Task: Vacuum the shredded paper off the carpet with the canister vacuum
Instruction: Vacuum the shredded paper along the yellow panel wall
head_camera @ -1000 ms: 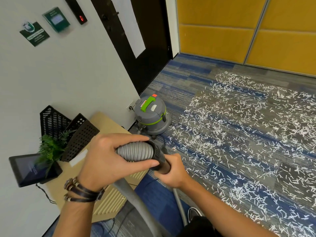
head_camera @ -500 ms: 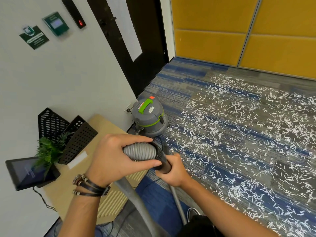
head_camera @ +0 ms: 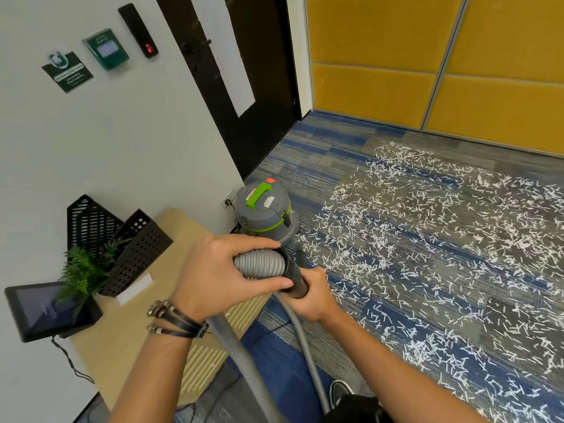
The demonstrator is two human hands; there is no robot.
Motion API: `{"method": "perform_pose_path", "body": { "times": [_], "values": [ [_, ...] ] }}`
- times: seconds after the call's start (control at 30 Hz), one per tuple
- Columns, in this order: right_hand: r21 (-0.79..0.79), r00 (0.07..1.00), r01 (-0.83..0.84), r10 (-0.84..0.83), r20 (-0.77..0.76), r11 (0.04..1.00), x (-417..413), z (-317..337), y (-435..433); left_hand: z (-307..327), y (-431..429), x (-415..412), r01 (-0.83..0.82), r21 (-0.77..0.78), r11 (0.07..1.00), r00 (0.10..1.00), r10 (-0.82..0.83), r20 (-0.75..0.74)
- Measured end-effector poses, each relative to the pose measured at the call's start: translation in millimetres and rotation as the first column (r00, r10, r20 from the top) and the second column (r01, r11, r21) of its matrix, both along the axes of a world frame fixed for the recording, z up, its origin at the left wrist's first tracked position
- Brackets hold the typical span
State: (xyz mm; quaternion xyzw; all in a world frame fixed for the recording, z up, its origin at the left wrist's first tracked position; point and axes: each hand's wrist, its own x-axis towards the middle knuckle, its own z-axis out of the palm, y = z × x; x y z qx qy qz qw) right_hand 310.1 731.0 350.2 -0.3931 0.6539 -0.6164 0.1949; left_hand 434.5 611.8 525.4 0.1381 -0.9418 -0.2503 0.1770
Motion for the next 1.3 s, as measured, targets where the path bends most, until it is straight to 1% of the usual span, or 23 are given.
{"method": "perform_pose_path", "body": {
  "times": [0.07,0.17,0.37,0.47,0.53,0.6,0.67,0.8,0.9,1.0,1.13,1.3],
  "values": [
    [0.018,1.0,-0.017,0.017,-0.014,1.0,0,-6,2,-7,-1,1,-0.007,0.028,1.0,1.0,0.006,0.01],
    [0.018,1.0,-0.022,0.022,-0.018,1.0,4,-12,7,-9,-2,2,0.013,0.071,0.997,1.0,-0.011,-0.022],
    [-0.05,0.996,0.041,-0.044,-0.073,0.998,-21,-5,5,-1,1,-14,-0.011,0.001,1.0,0.991,0.011,-0.133],
    [-0.051,0.995,0.038,-0.042,-0.093,0.998,-41,-4,-4,-7,-6,-26,-0.041,-0.031,0.999,0.992,0.037,-0.119],
    [-0.018,0.995,0.041,-0.042,-0.088,0.999,-57,-12,-15,-16,-11,-36,-0.054,-0.079,0.995,0.997,0.05,-0.052],
    [0.027,0.998,0.014,-0.013,-0.061,1.0,-75,-22,-27,-30,-16,-49,-0.065,-0.13,0.989,0.997,0.069,0.022],
    [0.064,0.999,-0.033,0.034,-0.01,0.997,-90,-35,-37,-44,-22,-63,-0.082,-0.135,0.987,0.994,0.09,0.057],
    [0.171,0.993,-0.101,0.09,0.072,0.98,-110,-68,-49,-65,-29,-87,-0.073,-0.146,0.987,0.992,0.087,0.094],
    [0.224,0.988,-0.138,0.117,0.103,0.965,-115,-78,-52,-66,-31,-93,-0.06,-0.139,0.988,0.993,0.073,0.088],
    [0.219,0.975,-0.179,0.142,0.172,0.959,-111,-69,-42,-57,-32,-92,-0.027,-0.058,0.998,0.997,0.031,0.071],
    [0.163,0.961,-0.181,0.14,0.237,0.97,-95,-50,-25,-43,-30,-87,0.028,0.056,0.998,0.998,-0.031,0.052],
    [0.116,0.948,-0.174,0.135,0.289,0.978,-75,-43,-15,-30,-23,-80,0.057,0.032,0.998,0.997,-0.058,0.055]
  ]
}}
